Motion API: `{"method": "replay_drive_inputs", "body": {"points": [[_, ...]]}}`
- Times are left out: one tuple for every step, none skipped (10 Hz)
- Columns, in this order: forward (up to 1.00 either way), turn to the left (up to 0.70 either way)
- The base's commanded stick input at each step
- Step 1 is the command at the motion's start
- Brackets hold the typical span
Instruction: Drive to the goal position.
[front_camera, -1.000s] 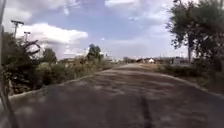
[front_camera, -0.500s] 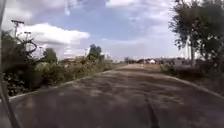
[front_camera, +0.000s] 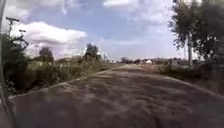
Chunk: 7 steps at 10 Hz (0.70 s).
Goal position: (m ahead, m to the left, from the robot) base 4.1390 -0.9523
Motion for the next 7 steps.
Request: {"method": "replay_drive_inputs", "body": {"points": [[0.70,0.00],[0.70,0.00],[0.70,0.00],[0.70,0.00],[0.70,0.00],[0.70,0.00],[0.70,0.00]]}}
